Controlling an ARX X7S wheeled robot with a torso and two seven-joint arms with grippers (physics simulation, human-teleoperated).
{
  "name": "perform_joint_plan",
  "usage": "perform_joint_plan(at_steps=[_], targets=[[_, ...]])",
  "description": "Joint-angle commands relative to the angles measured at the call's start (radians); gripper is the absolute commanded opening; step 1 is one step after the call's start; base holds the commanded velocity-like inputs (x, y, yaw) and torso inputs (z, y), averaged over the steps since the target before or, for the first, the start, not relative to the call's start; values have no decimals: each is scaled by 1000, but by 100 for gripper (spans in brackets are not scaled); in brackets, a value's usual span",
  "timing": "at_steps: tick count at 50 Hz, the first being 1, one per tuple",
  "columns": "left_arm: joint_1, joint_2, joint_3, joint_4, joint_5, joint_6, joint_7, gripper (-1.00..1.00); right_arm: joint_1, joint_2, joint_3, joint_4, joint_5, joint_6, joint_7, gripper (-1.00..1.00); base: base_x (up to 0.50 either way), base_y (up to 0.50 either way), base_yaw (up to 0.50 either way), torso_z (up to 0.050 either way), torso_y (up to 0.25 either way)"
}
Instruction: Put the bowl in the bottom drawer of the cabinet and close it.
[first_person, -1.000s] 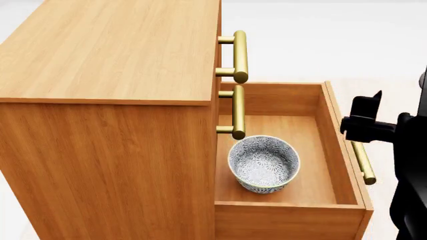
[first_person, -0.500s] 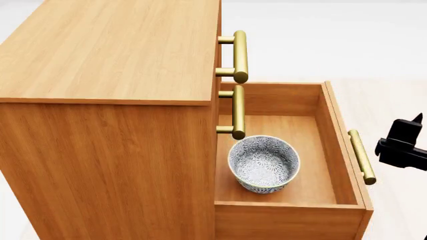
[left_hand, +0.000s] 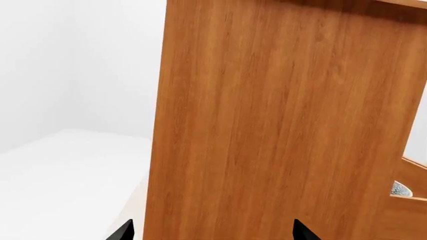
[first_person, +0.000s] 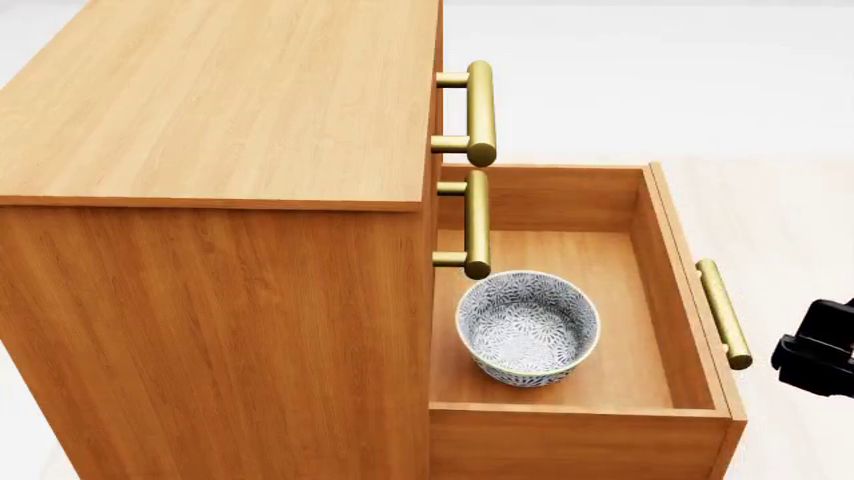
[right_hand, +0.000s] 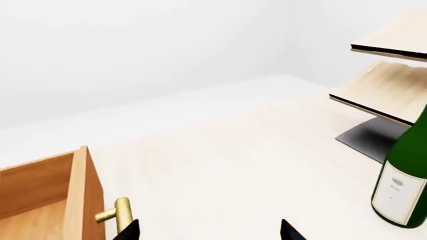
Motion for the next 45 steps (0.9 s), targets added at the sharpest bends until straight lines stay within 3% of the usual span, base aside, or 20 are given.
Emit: perform_joint_plan(at_steps=[1,45], targets=[[5,-4,0,12,1,-4,-6,100,-53,-4,13,8,-4,-28,-8,100,0,0,0,0,0],[1,-6,5,5,4,3,-6,100,-134,-27,-26,145,-68,-147,-38,100,0,0,0,0,0]])
